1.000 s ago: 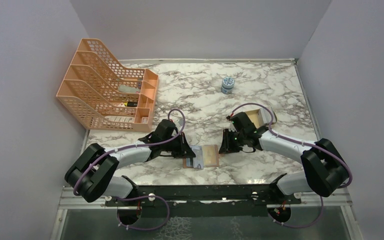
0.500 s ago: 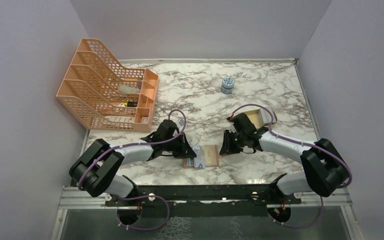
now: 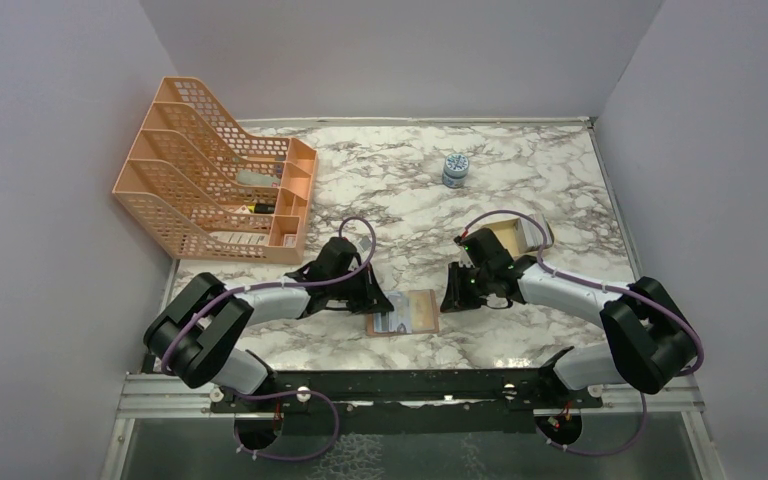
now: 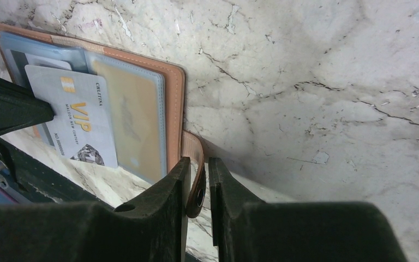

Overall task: Put the credit cards into the card holder
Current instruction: Insert the credit card into the card holder.

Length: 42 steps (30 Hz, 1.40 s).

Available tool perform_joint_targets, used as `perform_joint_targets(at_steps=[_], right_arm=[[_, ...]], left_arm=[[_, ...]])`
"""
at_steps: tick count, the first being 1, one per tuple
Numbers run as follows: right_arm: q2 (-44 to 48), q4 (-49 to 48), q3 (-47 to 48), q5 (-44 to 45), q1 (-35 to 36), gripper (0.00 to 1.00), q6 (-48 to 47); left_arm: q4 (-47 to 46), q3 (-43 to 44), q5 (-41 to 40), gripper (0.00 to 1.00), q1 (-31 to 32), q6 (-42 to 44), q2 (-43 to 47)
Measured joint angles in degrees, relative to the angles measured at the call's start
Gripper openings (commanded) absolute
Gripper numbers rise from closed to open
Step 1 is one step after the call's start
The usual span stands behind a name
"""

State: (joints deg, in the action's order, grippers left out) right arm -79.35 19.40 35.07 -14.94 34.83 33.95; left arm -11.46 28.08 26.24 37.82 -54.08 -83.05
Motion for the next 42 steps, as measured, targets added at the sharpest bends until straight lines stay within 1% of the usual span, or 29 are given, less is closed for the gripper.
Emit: perform_joint_targets(at_steps=[8, 17, 29, 42], right_arm=[[0.00, -0.28, -0.33, 0.00, 0.00, 0.18, 0.00], [0.00, -1.22, -0.79, -0.11, 0.00, 0.17, 0.46], [0.31, -3.19, -1.92, -0.55, 0.00, 0.14, 3.10], [2.95, -5.07, -5.03, -1.01, 0.00, 0.13, 6.40]], left_arm=[[-0.22, 0.00, -1.81, 0.00, 0.00, 0.98, -0.39], [-3.28, 0.00, -1.75, 0.00, 0.00, 0.63, -2.21], [-4.48, -0.15, -1.81, 0.00, 0.09, -0.35, -2.40], [-7.02, -0.44, -3.69, 0.00, 2.95, -2.95, -3.17]])
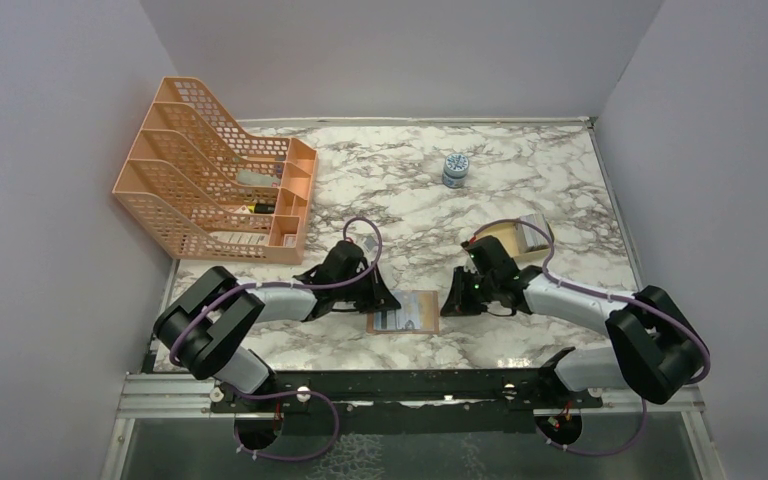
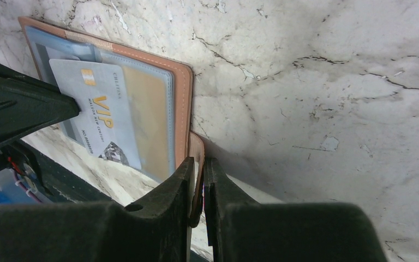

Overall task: Put the credit cards into the card holder
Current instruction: Insert the credit card into the card holder.

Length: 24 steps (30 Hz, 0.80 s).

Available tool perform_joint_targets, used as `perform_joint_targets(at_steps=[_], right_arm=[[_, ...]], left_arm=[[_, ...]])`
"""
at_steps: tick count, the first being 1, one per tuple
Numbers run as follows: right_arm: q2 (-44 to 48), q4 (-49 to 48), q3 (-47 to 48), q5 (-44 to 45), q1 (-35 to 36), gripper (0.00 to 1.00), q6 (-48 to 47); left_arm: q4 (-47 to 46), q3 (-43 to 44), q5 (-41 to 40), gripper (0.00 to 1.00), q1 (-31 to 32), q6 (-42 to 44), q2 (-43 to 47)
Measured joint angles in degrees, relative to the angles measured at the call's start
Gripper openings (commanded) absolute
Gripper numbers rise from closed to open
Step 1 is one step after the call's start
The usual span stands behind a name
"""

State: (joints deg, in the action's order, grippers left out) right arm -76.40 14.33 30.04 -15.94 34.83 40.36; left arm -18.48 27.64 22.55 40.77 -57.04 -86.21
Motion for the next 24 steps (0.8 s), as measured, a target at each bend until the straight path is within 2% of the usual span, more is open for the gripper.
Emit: perform_joint_targets(at_steps=[3, 7, 10, 16, 24], right_arm=[[0.24, -0.24, -0.24, -0.02, 0.00, 0.12, 0.20], [0.57, -0.26, -0.44, -0.02, 0.00, 0.12, 0.33], [0.90, -0.28, -0.48, -0.07, 0.00, 0.12, 0.35], [1.01, -0.46, -0.50, -0.22, 0.00, 0.12, 0.33], [1.01, -0.68, -0.55, -0.26, 0.00, 0.12, 0.31]], left_arm=[[-0.31, 0.00, -0.33, 0.11, 0.39, -0.13, -0.04], [-0.15, 0.00, -0.96, 0.29, 0.61, -0.28, -0.02], [0.44, 0.00, -1.33, 0.39, 0.61, -0.28, 0.92], [2.99, 0.11, -3.13, 0.45, 0.76, -0.04, 3.67], [3.17, 0.13, -3.98, 0.45, 1.64, -0.33, 3.67]])
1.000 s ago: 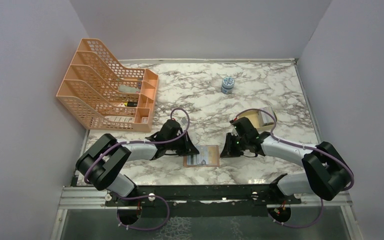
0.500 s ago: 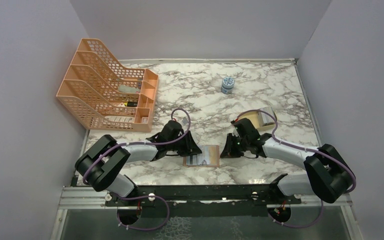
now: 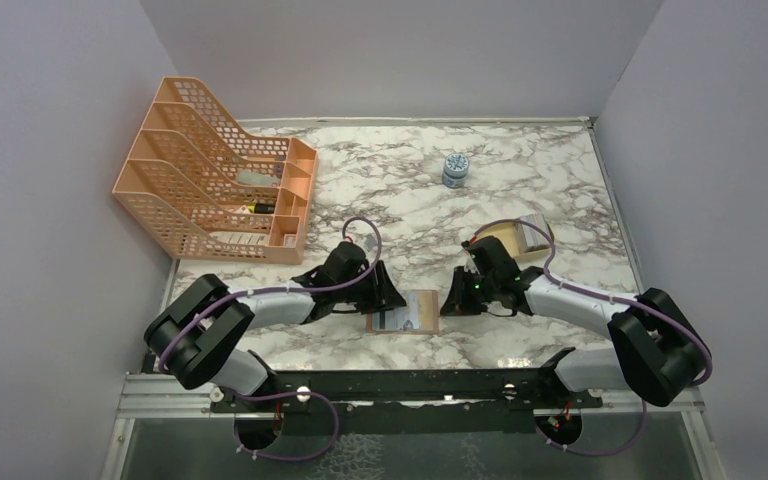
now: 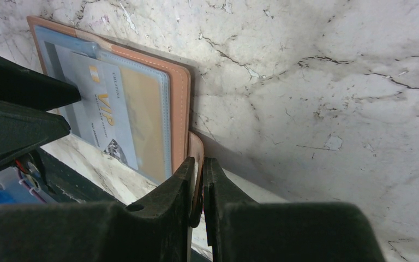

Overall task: Put the credit cards into the card holder
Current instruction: Insert the credit card into the card holder.

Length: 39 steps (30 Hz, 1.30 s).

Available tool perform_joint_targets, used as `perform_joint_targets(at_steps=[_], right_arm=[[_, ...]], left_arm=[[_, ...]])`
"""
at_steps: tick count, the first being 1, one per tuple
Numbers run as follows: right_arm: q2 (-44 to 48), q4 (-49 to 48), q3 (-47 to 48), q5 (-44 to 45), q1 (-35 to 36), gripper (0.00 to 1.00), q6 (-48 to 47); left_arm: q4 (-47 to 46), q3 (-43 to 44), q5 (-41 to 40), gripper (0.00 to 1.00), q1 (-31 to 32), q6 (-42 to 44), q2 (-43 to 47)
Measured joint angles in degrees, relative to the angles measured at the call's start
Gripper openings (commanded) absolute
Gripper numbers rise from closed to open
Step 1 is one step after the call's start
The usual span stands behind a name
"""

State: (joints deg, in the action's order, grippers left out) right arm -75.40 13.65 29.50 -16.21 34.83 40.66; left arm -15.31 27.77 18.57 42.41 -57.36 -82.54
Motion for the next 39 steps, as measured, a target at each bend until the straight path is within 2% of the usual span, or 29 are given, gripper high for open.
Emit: perform_joint_targets(at_steps=[19, 39], right_arm=[[0.00, -0.90, -0.55, -0.57, 0.07, 0.11, 0.00], [0.00, -1.27, -0.66, -0.79, 0.04, 0.11, -0.02]], left_arm=[[-1.38, 3.45, -0.20, 0.45, 3.87, -1.27, -4.96], [0.44, 6.58, -1.53, 0.45, 6.60, -0.81, -5.95]])
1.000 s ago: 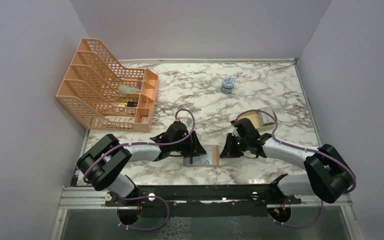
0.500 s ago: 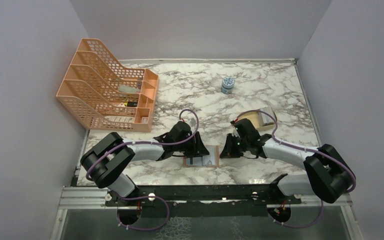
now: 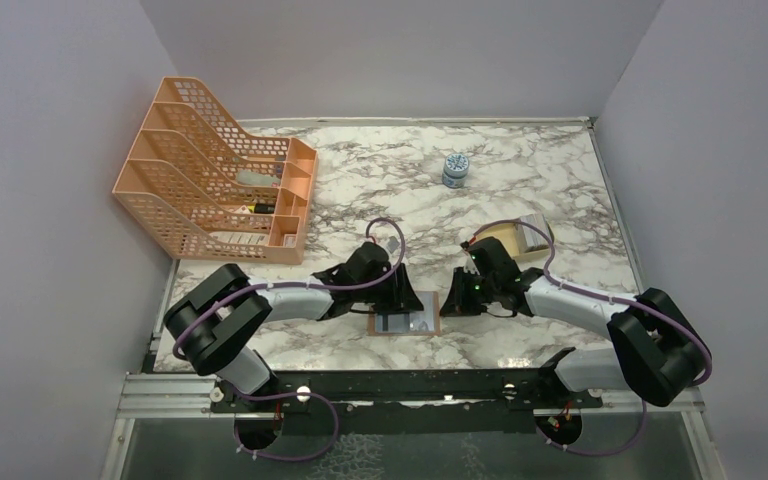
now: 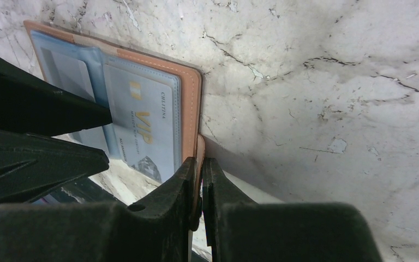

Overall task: Put the credit cards into the card holder
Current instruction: Insert the credit card into the card holder.

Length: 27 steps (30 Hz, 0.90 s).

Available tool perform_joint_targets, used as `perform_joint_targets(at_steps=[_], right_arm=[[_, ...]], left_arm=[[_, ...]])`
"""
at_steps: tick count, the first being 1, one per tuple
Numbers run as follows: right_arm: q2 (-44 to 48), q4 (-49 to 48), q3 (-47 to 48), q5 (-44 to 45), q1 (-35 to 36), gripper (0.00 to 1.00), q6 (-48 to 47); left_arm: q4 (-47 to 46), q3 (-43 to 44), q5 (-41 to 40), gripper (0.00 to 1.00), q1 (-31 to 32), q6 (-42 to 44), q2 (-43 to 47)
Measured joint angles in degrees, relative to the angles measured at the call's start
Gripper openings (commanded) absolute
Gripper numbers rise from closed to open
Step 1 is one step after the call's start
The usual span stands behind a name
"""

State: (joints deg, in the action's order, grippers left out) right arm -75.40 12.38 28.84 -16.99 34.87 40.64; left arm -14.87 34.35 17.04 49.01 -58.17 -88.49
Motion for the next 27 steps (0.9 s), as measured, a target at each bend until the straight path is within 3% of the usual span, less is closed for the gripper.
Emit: perform_joint_targets(at_steps=[8, 16, 27], right_arm=[[1.31, -0.02, -0.42, 0.02, 0.02, 0.11, 0.00], [3.41, 1.01, -0.39, -0.02, 0.07, 0.31, -0.24], [8.87, 6.47, 6.27, 0.13, 1.70, 0.35, 0.11]], left_arm=[[3.21, 0.92, -1.07, 0.58, 0.42, 0.79, 0.48], [11.43, 2.82, -4.50, 0.67, -0.52, 4.09, 6.27], [16.61, -0.81, -3.82, 0.70, -10.16, 7.43, 14.78]])
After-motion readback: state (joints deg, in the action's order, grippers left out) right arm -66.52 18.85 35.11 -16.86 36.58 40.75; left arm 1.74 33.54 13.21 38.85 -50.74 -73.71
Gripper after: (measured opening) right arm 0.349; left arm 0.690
